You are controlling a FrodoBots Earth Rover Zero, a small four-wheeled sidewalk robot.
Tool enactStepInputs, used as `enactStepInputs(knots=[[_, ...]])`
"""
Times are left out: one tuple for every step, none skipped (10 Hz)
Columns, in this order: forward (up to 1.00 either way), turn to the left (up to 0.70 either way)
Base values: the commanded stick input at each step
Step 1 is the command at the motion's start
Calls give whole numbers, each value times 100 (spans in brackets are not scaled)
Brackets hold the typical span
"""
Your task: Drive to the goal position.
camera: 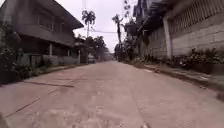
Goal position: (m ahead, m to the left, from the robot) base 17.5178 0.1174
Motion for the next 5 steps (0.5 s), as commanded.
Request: enactStepInputs(knots=[[100,2],[100,2],[100,2],[100,2],[100,2]])
